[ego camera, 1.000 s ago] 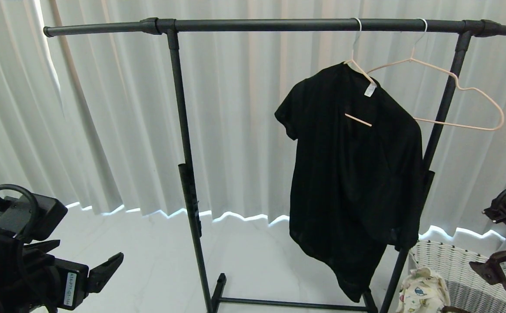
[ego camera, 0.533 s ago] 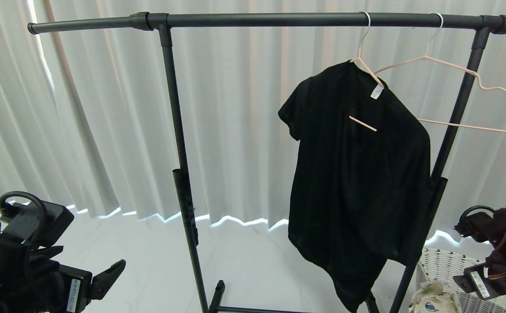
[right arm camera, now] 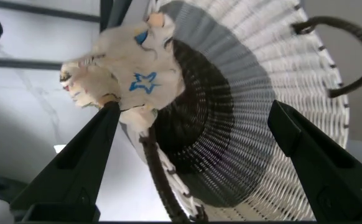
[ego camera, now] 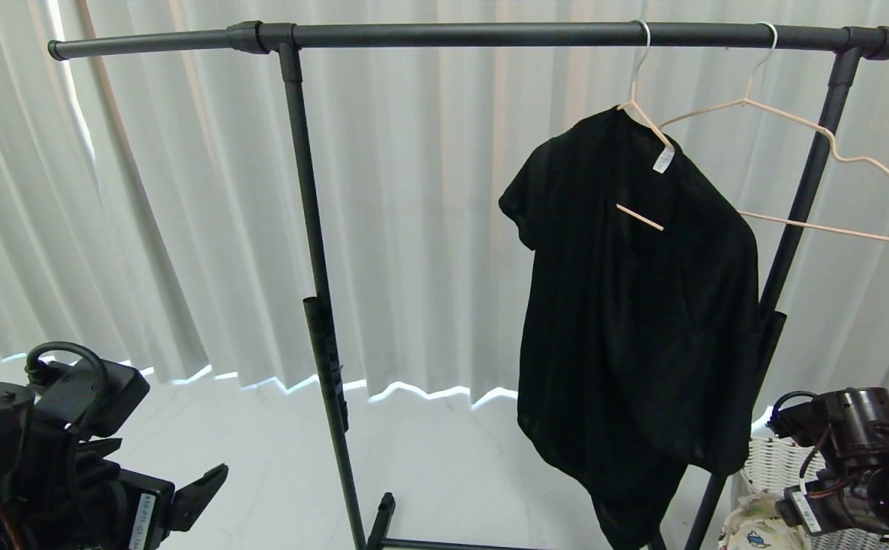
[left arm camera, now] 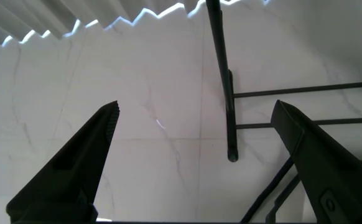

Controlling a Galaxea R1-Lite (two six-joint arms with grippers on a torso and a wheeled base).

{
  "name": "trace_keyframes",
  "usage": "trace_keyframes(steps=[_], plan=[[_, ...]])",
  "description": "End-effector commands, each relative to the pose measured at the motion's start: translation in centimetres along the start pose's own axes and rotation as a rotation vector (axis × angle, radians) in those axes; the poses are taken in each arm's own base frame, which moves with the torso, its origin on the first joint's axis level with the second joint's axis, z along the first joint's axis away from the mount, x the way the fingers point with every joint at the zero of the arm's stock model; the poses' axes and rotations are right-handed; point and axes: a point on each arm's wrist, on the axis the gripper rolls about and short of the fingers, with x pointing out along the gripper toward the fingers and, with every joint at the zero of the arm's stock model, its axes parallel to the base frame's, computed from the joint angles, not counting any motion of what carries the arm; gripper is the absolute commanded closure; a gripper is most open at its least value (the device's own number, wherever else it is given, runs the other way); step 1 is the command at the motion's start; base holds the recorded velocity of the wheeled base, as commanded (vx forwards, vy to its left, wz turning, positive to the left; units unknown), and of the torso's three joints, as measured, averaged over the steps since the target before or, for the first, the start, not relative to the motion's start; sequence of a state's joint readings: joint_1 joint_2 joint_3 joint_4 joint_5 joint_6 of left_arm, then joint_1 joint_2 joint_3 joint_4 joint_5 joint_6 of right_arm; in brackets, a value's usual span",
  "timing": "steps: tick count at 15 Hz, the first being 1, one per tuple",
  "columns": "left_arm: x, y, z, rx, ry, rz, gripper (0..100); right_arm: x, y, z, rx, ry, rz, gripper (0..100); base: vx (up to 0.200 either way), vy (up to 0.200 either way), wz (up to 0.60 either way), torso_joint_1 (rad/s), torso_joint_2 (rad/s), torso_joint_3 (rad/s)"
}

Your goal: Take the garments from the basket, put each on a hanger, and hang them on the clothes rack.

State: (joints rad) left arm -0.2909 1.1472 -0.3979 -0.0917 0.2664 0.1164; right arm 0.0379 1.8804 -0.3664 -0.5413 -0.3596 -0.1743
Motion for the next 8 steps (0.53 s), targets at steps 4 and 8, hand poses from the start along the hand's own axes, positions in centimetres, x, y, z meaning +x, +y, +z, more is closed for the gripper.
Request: trace_keyframes(steps=[4,8], plan=[[0.36,-0.68,0.06,0.030,0.014,-0.031,0,0.94,0.46,-0.12,-0.010,0.021,0.049,0,0.000,0.000,0.00,0.000,0.00,0.000],[0.33,-0.67,0.07,0.029,0.013,-0.030,0,1.11,0.73,0.15,-0.005,-0.017,0.117,0,0.000,0.000,0.00,0.000,0.00,0.000]])
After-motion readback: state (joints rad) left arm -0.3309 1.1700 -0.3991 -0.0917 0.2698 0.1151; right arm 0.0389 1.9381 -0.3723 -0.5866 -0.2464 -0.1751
